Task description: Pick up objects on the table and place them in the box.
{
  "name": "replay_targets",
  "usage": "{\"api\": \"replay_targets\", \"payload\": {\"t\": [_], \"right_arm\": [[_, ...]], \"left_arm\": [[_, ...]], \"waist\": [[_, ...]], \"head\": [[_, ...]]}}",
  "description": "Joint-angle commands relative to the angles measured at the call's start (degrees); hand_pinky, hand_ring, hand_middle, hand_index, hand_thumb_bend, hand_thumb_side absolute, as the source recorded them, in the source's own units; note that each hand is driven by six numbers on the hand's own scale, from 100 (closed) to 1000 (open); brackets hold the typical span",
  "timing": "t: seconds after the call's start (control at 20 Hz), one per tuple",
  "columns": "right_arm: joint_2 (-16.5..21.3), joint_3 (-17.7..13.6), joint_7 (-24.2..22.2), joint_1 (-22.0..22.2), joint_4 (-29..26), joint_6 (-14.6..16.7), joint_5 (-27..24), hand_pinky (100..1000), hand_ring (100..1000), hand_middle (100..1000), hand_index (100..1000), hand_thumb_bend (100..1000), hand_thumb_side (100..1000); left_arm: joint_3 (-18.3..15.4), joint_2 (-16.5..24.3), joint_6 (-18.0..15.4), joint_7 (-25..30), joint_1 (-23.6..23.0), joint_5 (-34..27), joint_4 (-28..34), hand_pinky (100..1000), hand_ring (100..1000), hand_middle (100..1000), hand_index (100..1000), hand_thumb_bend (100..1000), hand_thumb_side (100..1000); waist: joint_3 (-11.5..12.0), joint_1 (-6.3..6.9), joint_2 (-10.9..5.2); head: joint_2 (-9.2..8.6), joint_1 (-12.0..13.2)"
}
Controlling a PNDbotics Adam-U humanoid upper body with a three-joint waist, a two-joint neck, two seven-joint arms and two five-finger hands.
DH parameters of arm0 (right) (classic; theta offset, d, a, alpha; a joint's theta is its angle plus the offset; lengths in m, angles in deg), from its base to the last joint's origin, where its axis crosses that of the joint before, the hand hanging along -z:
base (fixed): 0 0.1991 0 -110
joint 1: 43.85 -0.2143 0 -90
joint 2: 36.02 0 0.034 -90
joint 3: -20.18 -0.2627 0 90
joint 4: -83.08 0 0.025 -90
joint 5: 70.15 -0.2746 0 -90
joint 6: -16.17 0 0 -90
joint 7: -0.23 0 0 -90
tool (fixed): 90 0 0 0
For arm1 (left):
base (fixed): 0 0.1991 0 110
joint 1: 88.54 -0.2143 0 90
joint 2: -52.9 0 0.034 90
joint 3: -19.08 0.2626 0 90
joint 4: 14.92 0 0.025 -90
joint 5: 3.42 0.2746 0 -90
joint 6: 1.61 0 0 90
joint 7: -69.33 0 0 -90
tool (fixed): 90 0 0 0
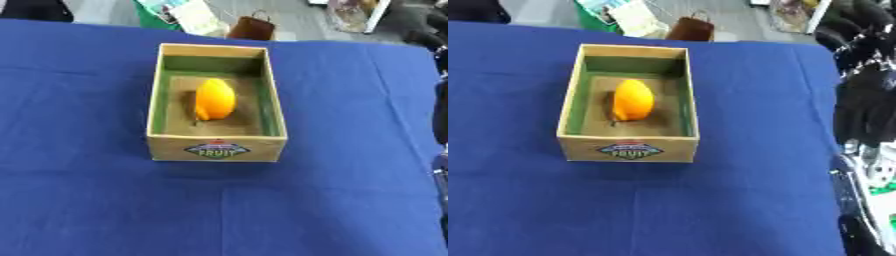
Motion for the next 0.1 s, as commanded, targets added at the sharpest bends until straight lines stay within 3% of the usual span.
{"api": "replay_targets", "payload": {"t": [0.05,0.1], "right_arm": [[1.71,-0.71,0.56,-0.20,-0.82,0.21,0.70,795,820,755,835,100,1000],[1.73,-0.74,0.64,-0.13,-0.82,0.23,0.78,795,821,755,835,100,1000]], "left_arm": [[-2.39,0.31,-4.52,-0.95,-1.99,-3.27,1.54,572,616,549,668,100,915],[-2.77,0.17,-5.63,-1.10,-2.80,-3.89,1.55,564,601,525,643,100,915]], "waist": [[0.22,0.29,-1.05],[0.31,0.29,-1.04]], "head": [[0.72,-0.67],[0.82,-0.78]]}}
